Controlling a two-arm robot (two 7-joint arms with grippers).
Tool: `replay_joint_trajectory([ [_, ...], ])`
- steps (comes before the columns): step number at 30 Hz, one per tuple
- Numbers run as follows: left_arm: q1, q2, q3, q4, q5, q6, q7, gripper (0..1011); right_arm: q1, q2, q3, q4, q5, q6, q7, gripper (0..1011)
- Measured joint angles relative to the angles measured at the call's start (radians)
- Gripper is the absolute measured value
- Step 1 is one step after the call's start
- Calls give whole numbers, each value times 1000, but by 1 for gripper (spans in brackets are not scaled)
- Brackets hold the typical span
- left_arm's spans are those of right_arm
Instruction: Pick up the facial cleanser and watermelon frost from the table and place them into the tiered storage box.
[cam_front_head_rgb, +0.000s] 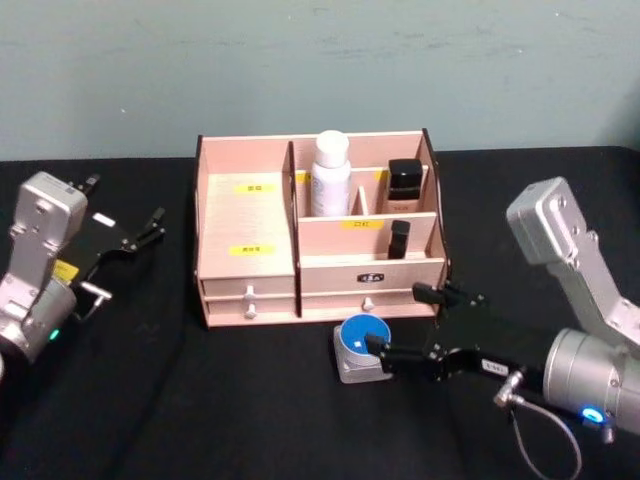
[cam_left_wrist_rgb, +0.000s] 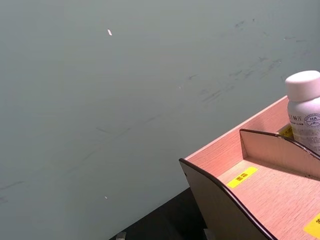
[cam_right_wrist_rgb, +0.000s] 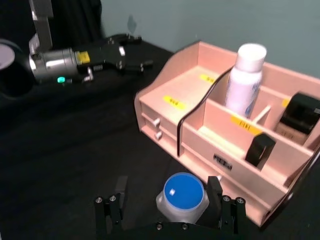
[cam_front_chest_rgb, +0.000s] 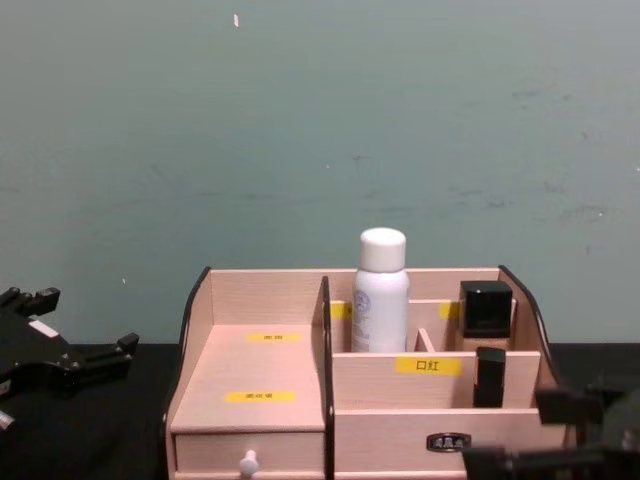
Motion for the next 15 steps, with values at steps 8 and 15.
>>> replay_joint_trajectory([
  [8,0,0,0,0,0,0,0,1001,-15,9,-23,13,-22,33,-26,1002],
  [15,0,0,0,0,0,0,0,1001,-9,-2,-34,43,-59,42,-36,1002],
])
